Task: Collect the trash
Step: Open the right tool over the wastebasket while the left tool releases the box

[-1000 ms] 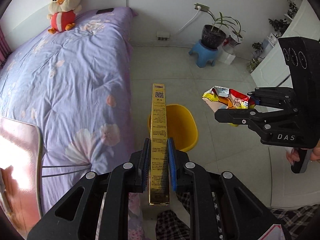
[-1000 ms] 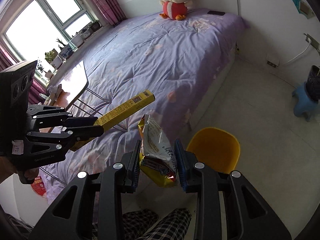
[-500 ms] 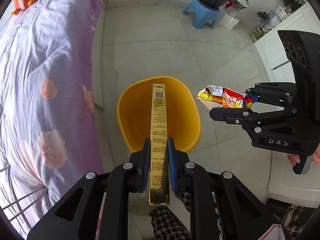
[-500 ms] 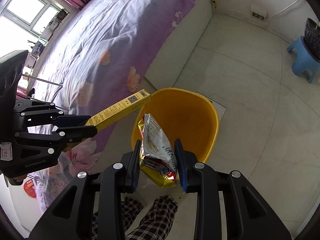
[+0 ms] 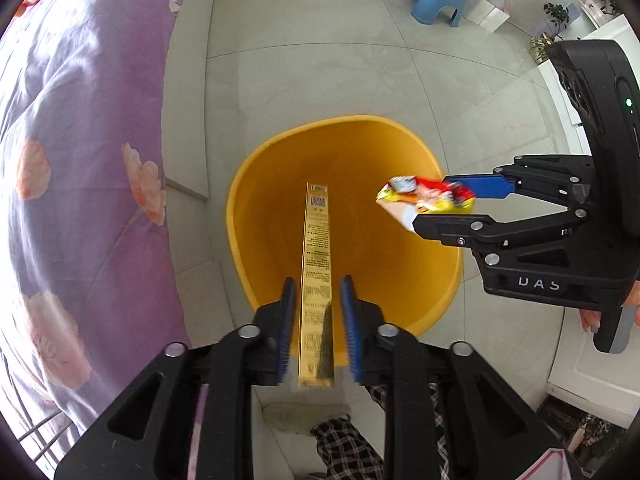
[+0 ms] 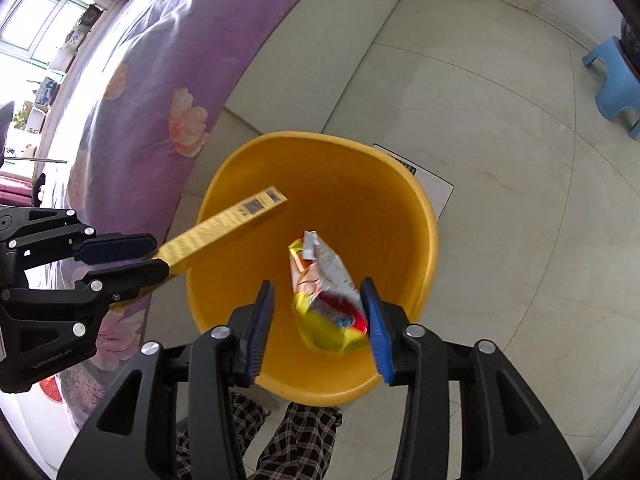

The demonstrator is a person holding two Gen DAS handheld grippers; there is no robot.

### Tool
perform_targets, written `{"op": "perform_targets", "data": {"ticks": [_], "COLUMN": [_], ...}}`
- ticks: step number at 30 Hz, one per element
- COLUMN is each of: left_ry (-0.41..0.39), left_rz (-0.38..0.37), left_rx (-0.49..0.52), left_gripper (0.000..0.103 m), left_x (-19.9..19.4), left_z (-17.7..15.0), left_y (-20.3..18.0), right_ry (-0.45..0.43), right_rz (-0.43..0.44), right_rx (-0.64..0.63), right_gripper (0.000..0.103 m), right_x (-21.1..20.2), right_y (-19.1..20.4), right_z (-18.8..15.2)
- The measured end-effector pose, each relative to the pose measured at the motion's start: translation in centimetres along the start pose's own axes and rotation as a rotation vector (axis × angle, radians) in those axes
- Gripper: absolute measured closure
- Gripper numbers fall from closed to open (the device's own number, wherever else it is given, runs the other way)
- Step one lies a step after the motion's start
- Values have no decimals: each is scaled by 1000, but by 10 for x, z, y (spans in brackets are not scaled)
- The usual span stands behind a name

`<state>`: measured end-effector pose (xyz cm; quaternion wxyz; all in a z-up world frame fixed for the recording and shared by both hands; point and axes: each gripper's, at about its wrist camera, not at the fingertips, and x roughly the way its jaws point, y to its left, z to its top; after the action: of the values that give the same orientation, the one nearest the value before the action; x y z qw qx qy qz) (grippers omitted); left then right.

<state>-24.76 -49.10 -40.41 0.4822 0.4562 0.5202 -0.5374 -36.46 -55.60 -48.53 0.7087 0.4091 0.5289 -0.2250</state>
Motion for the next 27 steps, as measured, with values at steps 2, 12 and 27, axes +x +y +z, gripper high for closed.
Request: {"op": "perform_targets", "data": {"ticks": [2, 12, 27], "left_ry": [-13, -27, -186], "left_rz": [9, 12, 33], "left_rx": [-8, -18, -74], "left_gripper": [49, 47, 43], "left_x": [-3, -20, -116], "left_z": [5, -5, -43], "left_y": [0, -2, 16], "right_ry": [-10, -51, -204], "right_rz": [-2, -10, -39], "right_rx": [5, 37, -25], "right_gripper": [48, 48, 48], "right_x": [-2, -29, -138], "right_y": [-2, -2, 69], "right_z": [-2, -9, -30]}}
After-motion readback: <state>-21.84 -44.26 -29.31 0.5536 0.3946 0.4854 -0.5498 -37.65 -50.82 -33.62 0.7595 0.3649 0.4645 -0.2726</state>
